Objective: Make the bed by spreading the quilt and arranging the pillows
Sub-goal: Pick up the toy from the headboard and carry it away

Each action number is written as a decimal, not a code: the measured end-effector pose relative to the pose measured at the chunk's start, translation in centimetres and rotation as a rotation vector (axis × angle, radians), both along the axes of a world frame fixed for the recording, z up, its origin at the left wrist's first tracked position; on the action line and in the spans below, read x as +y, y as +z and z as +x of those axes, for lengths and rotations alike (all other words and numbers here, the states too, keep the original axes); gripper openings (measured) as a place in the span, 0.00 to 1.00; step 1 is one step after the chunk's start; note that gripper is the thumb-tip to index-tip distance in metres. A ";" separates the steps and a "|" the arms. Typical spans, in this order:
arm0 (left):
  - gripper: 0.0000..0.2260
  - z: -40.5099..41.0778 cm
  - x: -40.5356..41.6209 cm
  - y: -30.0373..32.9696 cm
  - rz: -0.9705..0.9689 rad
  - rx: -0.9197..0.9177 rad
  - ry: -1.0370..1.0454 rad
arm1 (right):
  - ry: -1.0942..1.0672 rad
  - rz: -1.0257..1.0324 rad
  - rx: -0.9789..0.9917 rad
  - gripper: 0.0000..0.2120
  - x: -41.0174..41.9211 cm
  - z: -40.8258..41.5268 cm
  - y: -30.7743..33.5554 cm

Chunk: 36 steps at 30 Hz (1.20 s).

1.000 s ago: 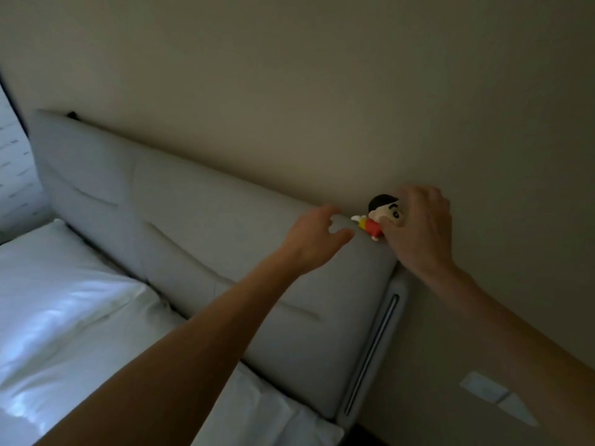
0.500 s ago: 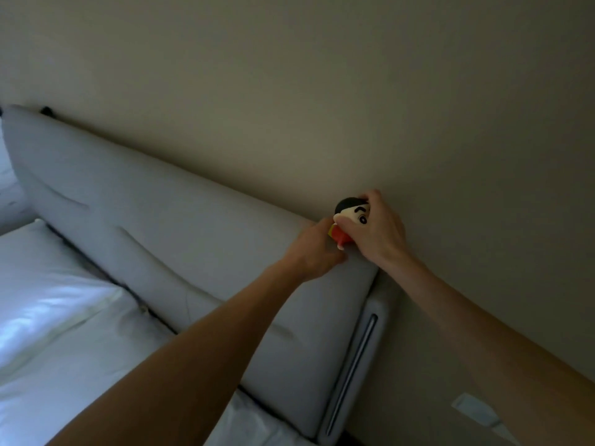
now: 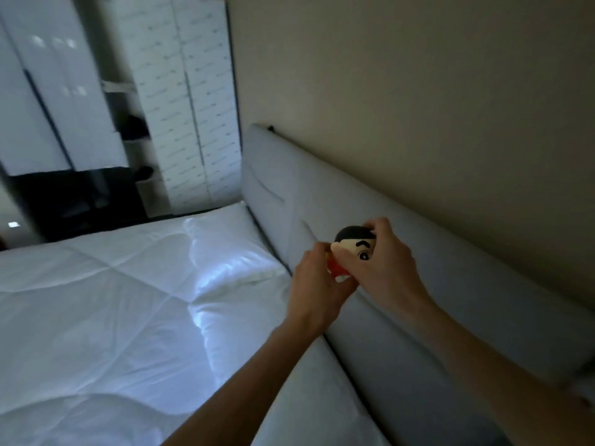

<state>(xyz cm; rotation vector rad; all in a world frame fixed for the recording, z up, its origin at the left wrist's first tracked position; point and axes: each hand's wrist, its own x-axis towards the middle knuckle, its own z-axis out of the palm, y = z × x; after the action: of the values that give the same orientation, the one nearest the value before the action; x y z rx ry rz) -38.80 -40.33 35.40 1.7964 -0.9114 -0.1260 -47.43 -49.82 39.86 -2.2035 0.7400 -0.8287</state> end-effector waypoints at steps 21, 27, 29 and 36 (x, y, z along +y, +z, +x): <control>0.13 3.0 77.4 1.4 -0.105 0.153 0.665 | 1.354 0.266 0.157 0.22 69.1 15.0 2.5; 0.13 3.8 92.0 0.4 -0.190 0.123 0.895 | 1.498 0.280 0.198 0.25 86.1 19.5 1.5; 0.12 4.7 96.6 -0.7 -0.201 0.148 0.948 | 1.555 0.278 0.218 0.25 91.2 21.2 0.7; 0.12 9.1 116.6 -3.6 -0.162 0.209 1.206 | 1.755 0.342 0.314 0.26 112.9 28.9 -3.1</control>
<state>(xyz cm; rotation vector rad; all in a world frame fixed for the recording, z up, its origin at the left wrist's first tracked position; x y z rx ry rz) -29.72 76.23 31.85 1.8506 0.3831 0.5035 -18.49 63.07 36.79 -1.7379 -0.8967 0.5095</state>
